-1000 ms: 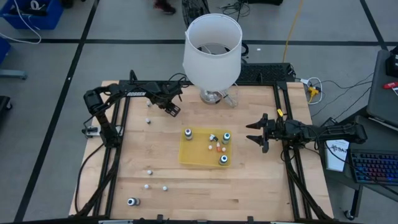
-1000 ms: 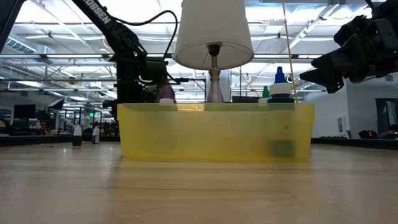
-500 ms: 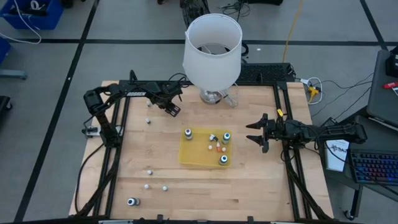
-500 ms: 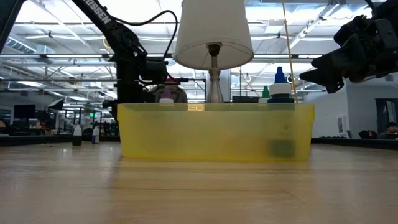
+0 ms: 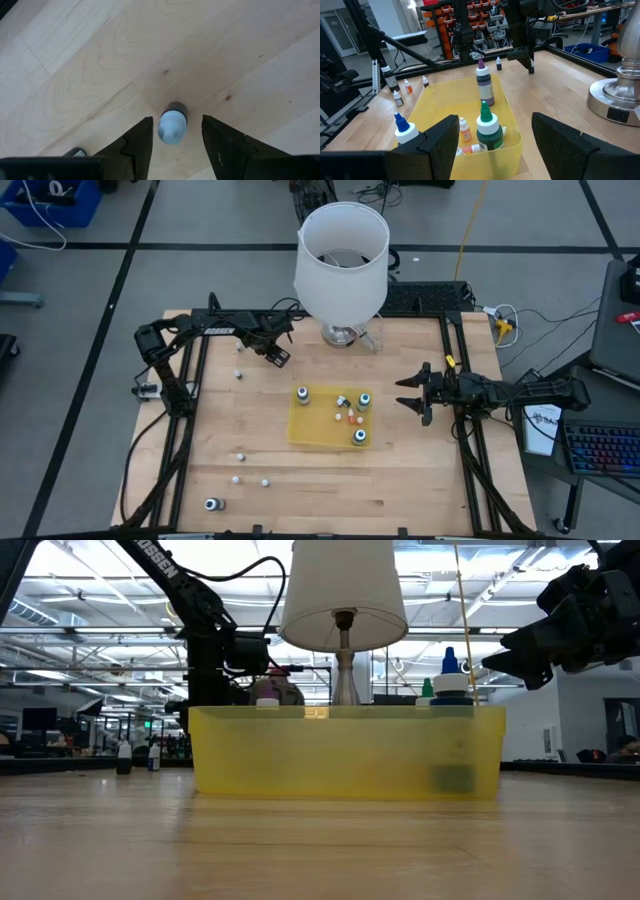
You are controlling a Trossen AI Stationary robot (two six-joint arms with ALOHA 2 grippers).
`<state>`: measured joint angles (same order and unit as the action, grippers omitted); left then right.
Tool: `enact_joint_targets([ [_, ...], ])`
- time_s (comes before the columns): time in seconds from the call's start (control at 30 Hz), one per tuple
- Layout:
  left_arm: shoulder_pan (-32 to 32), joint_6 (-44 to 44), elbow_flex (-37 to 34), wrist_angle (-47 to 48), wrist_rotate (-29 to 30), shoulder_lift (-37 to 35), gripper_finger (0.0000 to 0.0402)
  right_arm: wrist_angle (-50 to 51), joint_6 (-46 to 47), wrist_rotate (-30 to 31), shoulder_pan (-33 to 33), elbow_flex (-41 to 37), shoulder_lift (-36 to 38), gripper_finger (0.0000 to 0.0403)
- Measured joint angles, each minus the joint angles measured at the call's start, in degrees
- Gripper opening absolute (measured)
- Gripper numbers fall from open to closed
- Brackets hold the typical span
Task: Pick & Place food coloring
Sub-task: Put the red food coloring bottle into the yellow bin
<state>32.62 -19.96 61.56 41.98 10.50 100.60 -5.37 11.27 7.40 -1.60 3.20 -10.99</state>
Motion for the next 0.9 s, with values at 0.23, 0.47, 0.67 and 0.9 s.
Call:
enact_joint_targets([
  [0.23,0.00,0.34,-0.02,0.00,0.02,0.00,0.0116,0.00,0.00,0.00,0.00,0.00,-0.01,0.0238],
  [0.47,-0.02,0.86,-0.02,-0.08,0.08,-0.11,0.0058,0.00,0.00,0.00,0.00,0.00,-0.02,0.0238],
  [0.67,-0.19,1.50,-0.06,0.35,0.05,-1.17,0.0058,0.00,0.00,0.00,-0.01,0.00,-0.02,0.0238],
  [0.9,-2.79,0.75,-0.06,3.19,0.00,-6.39,0.0058,0.00,0.00,0.00,0.01,0.00,-0.01,0.0238],
])
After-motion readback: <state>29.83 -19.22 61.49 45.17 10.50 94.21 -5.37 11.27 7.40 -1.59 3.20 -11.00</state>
